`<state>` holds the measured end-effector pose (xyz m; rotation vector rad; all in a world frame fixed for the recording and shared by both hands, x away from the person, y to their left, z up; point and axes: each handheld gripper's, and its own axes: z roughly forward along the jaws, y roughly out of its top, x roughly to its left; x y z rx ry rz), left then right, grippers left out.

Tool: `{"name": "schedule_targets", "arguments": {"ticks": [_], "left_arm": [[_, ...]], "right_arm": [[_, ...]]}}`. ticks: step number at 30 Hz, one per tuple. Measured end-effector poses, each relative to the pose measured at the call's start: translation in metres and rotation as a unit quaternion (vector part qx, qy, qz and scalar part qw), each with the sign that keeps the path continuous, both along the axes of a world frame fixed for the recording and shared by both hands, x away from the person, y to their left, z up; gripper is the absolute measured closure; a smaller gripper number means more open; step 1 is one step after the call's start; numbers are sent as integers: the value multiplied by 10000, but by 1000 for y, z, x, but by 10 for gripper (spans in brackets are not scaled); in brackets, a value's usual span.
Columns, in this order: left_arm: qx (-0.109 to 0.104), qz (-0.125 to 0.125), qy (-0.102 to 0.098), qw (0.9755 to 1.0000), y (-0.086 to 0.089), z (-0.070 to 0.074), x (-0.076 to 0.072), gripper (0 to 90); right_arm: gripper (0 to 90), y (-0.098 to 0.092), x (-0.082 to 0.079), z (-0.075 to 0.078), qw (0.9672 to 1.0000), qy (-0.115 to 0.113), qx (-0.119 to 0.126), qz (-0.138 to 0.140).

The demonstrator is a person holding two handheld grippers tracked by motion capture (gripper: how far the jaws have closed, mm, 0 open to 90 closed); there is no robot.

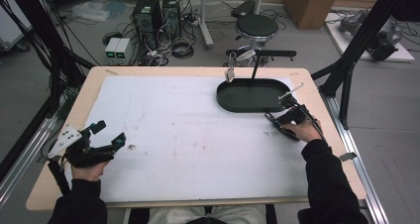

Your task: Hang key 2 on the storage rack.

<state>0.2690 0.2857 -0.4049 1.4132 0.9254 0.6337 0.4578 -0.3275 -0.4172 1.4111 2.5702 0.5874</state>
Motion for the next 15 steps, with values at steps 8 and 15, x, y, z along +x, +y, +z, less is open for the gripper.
{"name": "schedule_targets", "arguments": {"ticks": [8, 15], "left_arm": [[22, -7, 2, 10000, 0, 0, 0, 74], [24, -4, 2, 10000, 0, 0, -1, 74]], "right_arm": [[844, 3, -2, 2, 9999, -33, -39, 131], [859, -1, -2, 4, 9999, -40, 90, 140]]}}
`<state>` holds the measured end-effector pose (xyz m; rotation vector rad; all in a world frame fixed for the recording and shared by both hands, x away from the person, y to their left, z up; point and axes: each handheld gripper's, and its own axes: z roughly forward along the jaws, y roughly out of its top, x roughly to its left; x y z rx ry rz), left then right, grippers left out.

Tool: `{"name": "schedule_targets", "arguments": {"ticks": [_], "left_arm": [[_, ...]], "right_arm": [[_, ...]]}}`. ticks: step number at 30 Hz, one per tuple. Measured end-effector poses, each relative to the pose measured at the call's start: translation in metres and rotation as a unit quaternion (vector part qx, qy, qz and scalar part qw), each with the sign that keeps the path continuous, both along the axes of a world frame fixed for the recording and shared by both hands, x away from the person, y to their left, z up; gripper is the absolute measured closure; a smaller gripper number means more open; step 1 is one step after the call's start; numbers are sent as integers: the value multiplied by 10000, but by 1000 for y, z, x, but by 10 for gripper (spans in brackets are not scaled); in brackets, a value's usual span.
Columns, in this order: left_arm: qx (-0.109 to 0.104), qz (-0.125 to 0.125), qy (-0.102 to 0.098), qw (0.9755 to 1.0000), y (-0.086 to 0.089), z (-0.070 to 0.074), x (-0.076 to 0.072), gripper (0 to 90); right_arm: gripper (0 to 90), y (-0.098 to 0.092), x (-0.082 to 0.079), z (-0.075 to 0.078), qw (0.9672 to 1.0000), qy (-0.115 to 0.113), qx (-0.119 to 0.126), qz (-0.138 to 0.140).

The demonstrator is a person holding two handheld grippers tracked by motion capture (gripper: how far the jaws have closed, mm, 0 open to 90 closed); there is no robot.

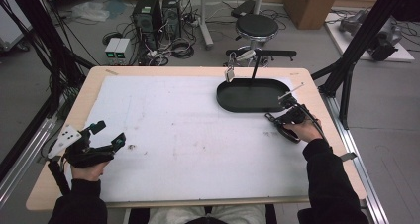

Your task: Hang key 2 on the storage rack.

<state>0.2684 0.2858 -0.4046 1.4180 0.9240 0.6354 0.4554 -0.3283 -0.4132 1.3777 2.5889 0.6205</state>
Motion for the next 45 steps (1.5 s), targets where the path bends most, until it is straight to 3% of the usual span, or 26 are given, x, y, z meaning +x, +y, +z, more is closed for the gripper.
{"name": "schedule_targets", "arguments": {"ticks": [8, 15, 25, 31, 45], "left_arm": [[-19, 2, -3, 10000, 0, 0, 0, 74], [-35, 3, -4, 10000, 0, 0, 1, 74], [-33, -9, -12, 10000, -1, 0, 1, 74], [-47, -5, -17, 10000, -1, 0, 0, 74], [-43, -15, -13, 10000, -1, 0, 1, 74]], "right_arm": [[863, -10, -4, 10, 9990, 18, 455, -8], [863, -20, -9, 22, 9954, -87, 951, 4], [863, -17, -12, 47, 9921, -277, 1214, 146], [863, -14, -13, 59, 9877, -394, 1505, 171], [862, -8, -6, 91, 9816, -711, 1762, 209]]}}
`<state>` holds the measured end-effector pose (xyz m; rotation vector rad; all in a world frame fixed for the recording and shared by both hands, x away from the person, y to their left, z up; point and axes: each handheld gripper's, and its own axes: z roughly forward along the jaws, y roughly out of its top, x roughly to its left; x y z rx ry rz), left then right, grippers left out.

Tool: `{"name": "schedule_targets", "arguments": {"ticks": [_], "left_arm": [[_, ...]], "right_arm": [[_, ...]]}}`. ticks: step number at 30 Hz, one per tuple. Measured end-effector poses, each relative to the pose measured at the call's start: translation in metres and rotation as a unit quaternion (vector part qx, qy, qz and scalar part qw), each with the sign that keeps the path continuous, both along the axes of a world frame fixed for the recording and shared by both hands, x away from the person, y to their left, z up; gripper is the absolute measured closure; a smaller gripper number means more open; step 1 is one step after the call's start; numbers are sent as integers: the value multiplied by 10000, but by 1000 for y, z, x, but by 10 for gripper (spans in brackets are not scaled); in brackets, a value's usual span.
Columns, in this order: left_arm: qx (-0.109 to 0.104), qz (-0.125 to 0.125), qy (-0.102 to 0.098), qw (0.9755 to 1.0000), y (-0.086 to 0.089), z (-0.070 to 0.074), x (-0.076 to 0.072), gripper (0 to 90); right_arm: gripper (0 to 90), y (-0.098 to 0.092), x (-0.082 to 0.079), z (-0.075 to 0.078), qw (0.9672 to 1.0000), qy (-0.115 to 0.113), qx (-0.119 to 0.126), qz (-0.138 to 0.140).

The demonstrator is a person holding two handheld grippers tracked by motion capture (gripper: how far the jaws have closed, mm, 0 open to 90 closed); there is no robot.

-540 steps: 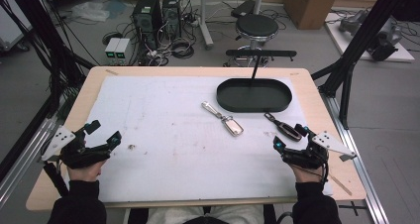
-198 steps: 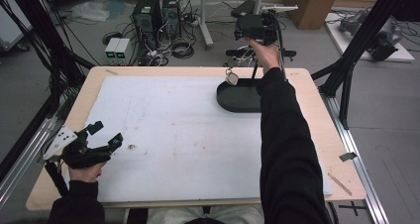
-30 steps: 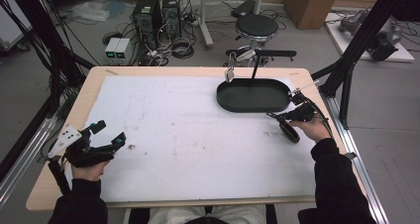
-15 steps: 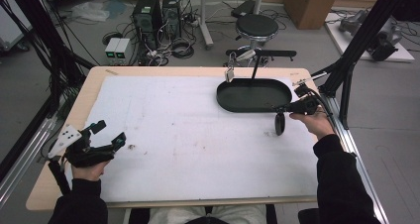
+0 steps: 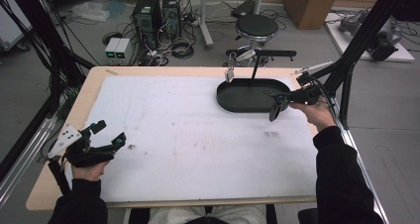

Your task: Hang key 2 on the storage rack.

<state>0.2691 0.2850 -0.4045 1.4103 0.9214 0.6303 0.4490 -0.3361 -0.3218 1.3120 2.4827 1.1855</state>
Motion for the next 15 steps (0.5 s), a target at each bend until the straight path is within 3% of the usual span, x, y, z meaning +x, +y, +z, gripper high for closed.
{"name": "schedule_targets", "arguments": {"ticks": [15], "left_arm": [[16, -6, 9, 10000, 0, 0, 0, 74]], "right_arm": [[860, 12, 16, 29, 9996, -253, 19, -74]]}}
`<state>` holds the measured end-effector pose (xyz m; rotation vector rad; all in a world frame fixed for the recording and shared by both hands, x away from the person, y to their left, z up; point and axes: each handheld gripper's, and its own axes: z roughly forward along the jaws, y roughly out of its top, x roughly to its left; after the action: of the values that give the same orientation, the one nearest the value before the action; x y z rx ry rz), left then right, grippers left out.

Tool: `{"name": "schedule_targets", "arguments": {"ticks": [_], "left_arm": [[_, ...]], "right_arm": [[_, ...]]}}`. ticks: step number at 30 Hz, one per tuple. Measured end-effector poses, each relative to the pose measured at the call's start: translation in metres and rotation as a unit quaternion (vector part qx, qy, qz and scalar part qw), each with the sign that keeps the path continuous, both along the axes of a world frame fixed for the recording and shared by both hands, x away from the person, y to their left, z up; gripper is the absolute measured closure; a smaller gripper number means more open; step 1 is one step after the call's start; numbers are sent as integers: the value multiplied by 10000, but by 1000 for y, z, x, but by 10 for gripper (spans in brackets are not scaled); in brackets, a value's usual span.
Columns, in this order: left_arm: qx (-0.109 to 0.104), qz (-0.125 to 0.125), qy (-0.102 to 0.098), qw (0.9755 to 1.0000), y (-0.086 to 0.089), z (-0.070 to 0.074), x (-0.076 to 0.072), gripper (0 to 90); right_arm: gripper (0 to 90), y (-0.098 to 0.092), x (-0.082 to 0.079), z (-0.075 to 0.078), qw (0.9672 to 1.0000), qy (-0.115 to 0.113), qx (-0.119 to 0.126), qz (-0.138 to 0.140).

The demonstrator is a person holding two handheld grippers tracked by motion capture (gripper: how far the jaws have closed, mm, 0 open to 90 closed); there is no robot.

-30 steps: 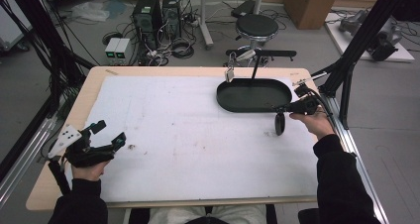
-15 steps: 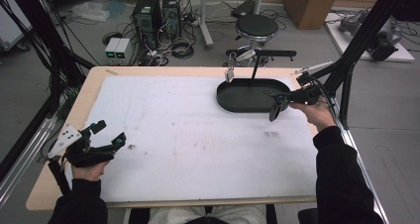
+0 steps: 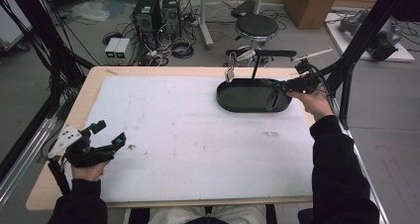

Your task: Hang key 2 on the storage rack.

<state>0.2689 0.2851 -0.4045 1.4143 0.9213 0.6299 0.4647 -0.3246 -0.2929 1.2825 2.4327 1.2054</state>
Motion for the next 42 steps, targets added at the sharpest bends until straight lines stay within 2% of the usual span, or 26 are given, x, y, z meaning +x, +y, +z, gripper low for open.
{"name": "schedule_targets", "arguments": {"ticks": [9, 16, 22, 25, 32, 38, 42], "left_arm": [[19, -15, -4, 10000, 0, 0, 0, 74], [6, -14, -4, 10000, 0, 0, 0, 74], [7, -15, 4, 10000, 0, 0, 1, 74], [26, -21, 9, 10000, 0, 0, 1, 74], [27, -14, 3, 10000, 1, 0, 0, 74], [35, 1, 11, 10000, 2, -1, -2, 74], [18, 5, 9, 10000, 2, -1, -1, 74]], "right_arm": [[860, 2, 10, 16, 9997, -163, 16, -154], [859, -5, 20, 18, 9985, -210, 78, -507], [859, -5, 28, 23, 9967, -311, 2, -744], [859, -4, 31, 28, 9965, -346, 77, -752], [858, -4, 42, 37, 9964, -294, 72, -790], [858, -9, 48, 34, 9954, -228, 60, -925], [857, -9, 49, 32, 9955, -226, 7, -919]]}}
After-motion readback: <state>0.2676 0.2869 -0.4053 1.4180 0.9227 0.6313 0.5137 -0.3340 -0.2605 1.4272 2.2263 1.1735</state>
